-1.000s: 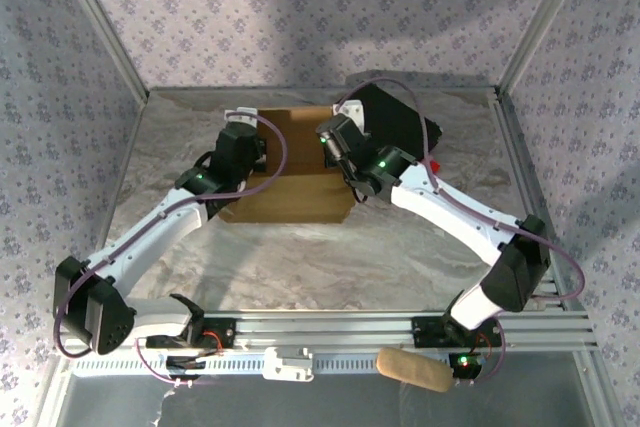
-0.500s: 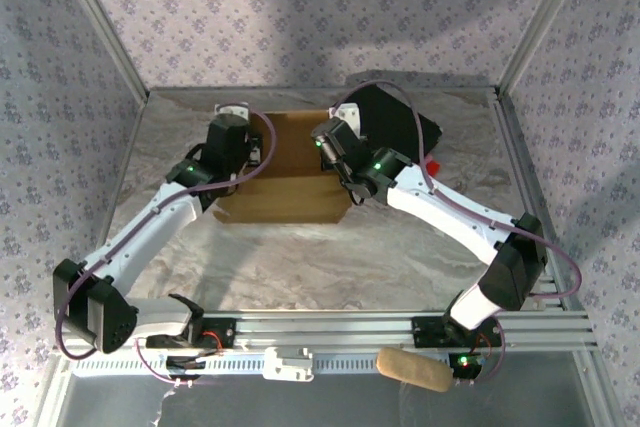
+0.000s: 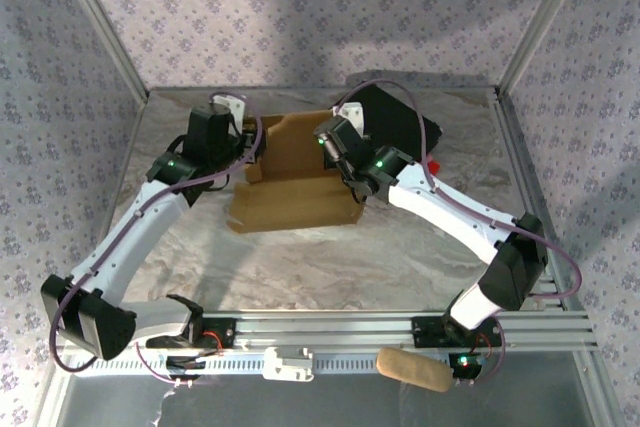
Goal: Fold the paper box
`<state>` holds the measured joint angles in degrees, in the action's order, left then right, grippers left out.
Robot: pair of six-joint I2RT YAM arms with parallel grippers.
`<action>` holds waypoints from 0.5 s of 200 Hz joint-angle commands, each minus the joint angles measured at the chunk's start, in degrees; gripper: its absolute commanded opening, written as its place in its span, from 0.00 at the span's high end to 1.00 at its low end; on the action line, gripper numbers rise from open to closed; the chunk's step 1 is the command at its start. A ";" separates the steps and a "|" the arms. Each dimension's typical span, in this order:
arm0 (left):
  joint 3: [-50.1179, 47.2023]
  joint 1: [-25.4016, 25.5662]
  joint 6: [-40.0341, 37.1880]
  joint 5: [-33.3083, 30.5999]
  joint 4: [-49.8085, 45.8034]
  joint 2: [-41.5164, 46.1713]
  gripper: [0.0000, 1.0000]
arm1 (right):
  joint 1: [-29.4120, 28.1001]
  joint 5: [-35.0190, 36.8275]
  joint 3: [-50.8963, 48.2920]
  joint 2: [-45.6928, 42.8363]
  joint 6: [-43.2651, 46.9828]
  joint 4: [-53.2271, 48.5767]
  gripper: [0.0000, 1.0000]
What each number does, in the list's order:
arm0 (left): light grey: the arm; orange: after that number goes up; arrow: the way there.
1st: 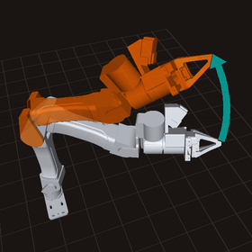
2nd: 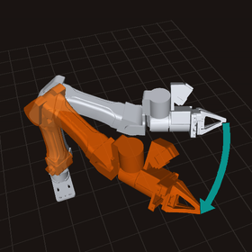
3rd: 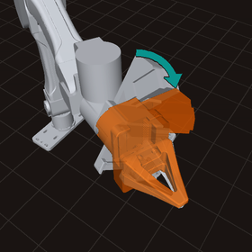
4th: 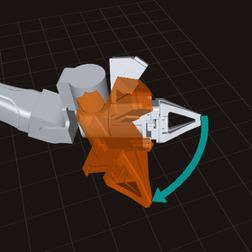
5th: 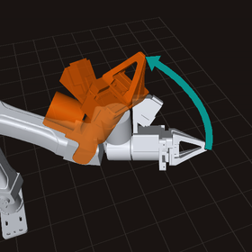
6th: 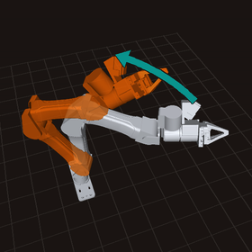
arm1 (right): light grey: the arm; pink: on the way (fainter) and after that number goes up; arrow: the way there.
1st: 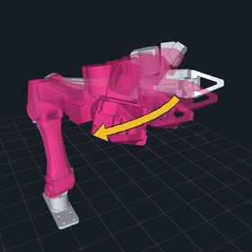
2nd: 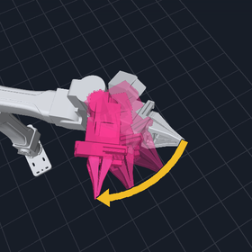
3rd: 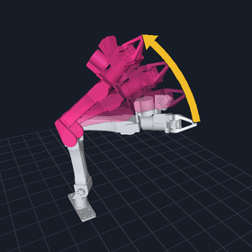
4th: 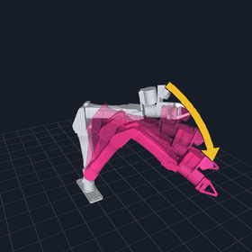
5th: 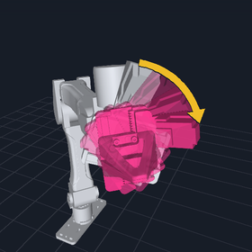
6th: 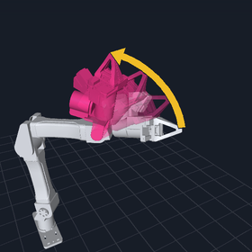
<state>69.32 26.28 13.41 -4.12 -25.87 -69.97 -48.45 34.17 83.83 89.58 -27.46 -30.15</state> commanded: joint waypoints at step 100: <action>-0.48 -0.89 -1.23 25.78 0.39 7.63 0.31 | 0.71 -1.87 0.45 -0.76 -0.79 -0.47 1.00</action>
<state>69.38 24.75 13.23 14.61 -25.15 -63.48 -47.00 33.65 83.81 89.56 -27.68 -31.57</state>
